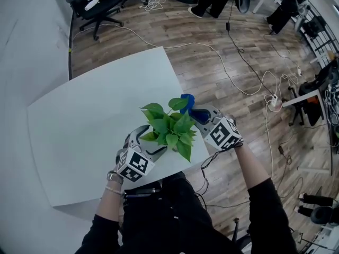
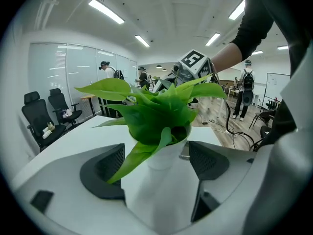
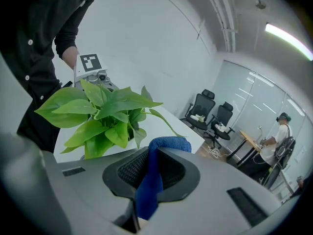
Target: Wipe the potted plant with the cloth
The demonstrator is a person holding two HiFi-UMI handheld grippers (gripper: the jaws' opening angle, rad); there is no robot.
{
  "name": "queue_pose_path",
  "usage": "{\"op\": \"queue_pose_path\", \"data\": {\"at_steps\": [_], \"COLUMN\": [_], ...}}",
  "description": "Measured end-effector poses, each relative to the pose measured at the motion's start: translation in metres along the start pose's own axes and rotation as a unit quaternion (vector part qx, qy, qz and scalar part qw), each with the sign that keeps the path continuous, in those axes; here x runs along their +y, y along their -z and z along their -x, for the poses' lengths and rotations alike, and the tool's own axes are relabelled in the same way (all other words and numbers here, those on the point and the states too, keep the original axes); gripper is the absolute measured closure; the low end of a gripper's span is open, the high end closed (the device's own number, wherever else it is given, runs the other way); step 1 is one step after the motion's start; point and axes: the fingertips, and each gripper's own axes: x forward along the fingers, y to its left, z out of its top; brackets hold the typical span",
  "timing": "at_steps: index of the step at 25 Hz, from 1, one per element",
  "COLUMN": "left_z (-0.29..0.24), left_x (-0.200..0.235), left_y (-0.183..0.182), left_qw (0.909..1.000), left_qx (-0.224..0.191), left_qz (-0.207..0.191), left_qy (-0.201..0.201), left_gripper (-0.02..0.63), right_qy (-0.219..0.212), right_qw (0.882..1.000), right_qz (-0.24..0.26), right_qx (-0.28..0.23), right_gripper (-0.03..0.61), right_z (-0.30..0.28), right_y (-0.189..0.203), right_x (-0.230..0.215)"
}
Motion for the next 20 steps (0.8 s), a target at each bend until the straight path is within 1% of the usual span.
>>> {"op": "queue_pose_path", "data": {"at_steps": [3, 5, 12, 20], "left_z": [-0.003, -0.006, -0.013, -0.018], "left_x": [0.002, 0.001, -0.008, -0.006], "left_y": [0.002, 0.0, -0.006, -0.007], "left_qw": [1.0, 0.9999, 0.9993, 0.999], "left_qx": [0.0, -0.001, -0.009, -0.01], "left_qz": [-0.003, -0.01, -0.026, -0.039], "left_qy": [0.005, 0.009, 0.024, 0.02], "left_gripper": [0.216, 0.216, 0.218, 0.218], "right_qy": [-0.031, -0.043, -0.055, -0.056], "right_qw": [0.999, 0.999, 0.998, 0.998], "right_qz": [0.013, 0.024, 0.026, 0.017], "right_qx": [-0.01, -0.011, -0.027, -0.037], "right_gripper": [0.503, 0.503, 0.503, 0.505], "right_z": [-0.015, -0.02, -0.022, -0.024], "right_y": [-0.008, -0.012, -0.021, -0.023], "right_x": [0.007, 0.01, 0.014, 0.019]}}
